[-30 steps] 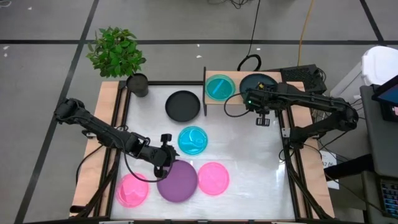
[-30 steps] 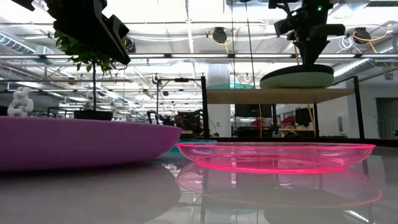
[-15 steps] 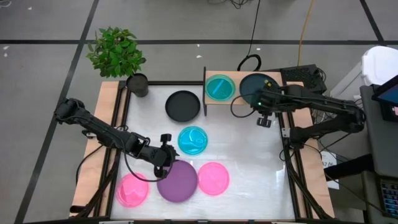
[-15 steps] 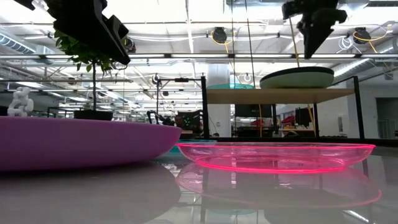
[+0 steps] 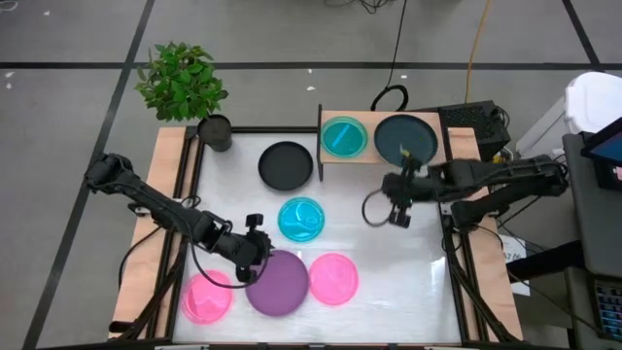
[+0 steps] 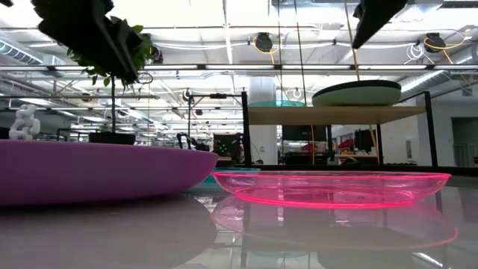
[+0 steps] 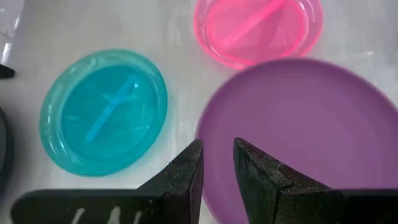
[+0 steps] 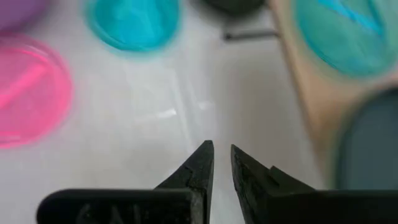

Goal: Place and stack plates onto a shelf
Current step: Stack the small blue plate on top of the small blue plate on the shelf

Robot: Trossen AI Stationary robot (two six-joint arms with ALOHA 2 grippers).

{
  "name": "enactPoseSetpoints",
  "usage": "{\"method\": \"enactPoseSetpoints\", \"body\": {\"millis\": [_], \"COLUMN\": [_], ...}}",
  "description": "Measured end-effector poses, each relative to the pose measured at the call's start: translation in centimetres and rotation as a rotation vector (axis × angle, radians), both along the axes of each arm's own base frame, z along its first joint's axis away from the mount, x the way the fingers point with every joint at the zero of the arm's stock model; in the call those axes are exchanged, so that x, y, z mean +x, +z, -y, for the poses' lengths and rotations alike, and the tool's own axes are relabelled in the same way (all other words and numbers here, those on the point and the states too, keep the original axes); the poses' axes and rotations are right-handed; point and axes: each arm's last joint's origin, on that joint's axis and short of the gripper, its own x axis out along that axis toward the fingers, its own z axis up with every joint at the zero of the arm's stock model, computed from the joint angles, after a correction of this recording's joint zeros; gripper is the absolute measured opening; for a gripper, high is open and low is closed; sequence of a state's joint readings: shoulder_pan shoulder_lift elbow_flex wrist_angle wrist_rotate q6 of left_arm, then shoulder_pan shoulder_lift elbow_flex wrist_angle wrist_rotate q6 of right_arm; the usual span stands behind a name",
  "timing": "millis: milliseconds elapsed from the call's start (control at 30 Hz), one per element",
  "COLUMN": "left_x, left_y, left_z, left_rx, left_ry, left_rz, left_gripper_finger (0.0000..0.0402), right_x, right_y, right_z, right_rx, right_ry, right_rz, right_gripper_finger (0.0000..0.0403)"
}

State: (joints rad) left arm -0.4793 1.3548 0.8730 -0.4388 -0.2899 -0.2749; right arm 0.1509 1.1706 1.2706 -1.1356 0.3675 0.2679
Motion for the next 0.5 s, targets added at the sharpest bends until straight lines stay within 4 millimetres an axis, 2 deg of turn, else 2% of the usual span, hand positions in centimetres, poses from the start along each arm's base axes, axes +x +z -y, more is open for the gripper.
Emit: {"method": "enactPoseSetpoints", "body": {"millis": [267,500], "left_x": [-0.9,-1.6], "left_y": [-0.8,-3.6], "left_z": [0.4,-0.9], "left_rx": [0.015,0.06], "left_ry": [-0.009,-0.006], "left_rz": [-0.059,-0.09], "left_gripper_finger": [0.0095,0.0095], "right_x": [1.4,0.7], "right_y": [-4.8,-9.1], "right_z": [-4.1,-6.0], "right_rx": [0.036,0.049], "right_ry": [0.176,0.257], "right_rz": [0.145,0.144], "right_gripper_finger": [0.0041,0.0041]}}
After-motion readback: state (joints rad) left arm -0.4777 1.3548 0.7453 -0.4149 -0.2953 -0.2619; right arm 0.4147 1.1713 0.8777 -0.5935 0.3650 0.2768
